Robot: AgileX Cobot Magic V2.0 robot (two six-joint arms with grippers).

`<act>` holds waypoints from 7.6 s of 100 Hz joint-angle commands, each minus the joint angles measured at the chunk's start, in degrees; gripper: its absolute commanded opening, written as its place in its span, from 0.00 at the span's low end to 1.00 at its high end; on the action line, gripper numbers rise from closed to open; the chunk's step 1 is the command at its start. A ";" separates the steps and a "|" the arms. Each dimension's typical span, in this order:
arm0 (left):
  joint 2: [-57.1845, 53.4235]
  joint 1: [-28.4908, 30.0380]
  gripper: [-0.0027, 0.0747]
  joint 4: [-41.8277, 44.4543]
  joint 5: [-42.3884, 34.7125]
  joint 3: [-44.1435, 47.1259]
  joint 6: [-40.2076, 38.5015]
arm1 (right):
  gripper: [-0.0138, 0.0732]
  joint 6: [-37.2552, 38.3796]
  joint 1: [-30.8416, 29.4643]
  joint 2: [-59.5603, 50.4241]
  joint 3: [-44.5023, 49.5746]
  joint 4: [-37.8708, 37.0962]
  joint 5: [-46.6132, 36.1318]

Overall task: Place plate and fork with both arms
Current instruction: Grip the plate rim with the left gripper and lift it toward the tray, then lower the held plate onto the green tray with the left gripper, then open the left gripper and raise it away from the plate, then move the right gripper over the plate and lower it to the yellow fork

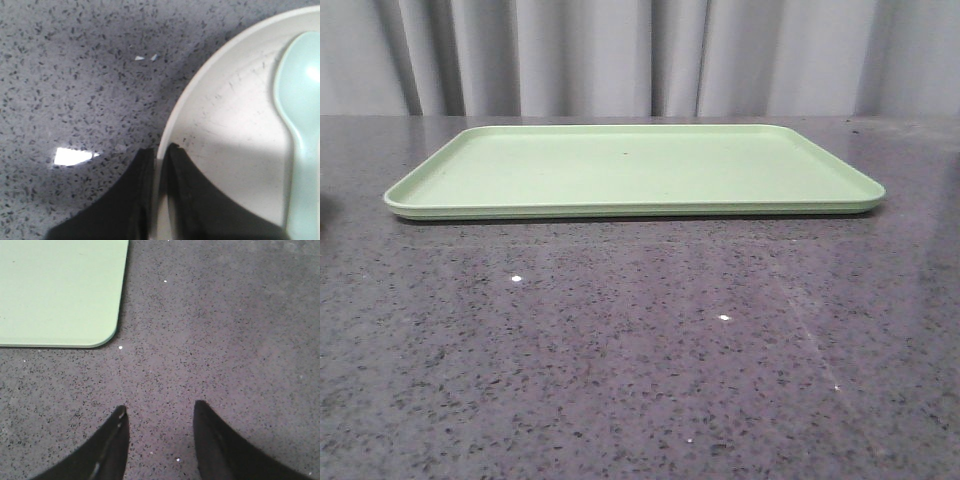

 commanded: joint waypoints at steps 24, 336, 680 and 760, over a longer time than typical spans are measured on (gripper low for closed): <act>-2.71 0.99 0.01 -5.59 0.73 -2.80 3.11 | 0.54 -0.19 -0.32 0.67 -2.05 -0.09 -4.14; 21.38 -40.64 0.01 -21.25 -13.94 -28.93 -16.80 | 0.54 -0.19 -0.32 0.67 -2.05 -0.09 -5.43; -54.06 -27.17 0.65 9.52 -7.02 22.05 -17.26 | 0.54 -0.19 -0.32 0.67 -2.16 1.51 -4.03; -54.06 -27.17 0.65 9.52 -7.02 22.05 -17.26 | 0.54 2.27 13.91 33.25 -34.02 8.67 2.38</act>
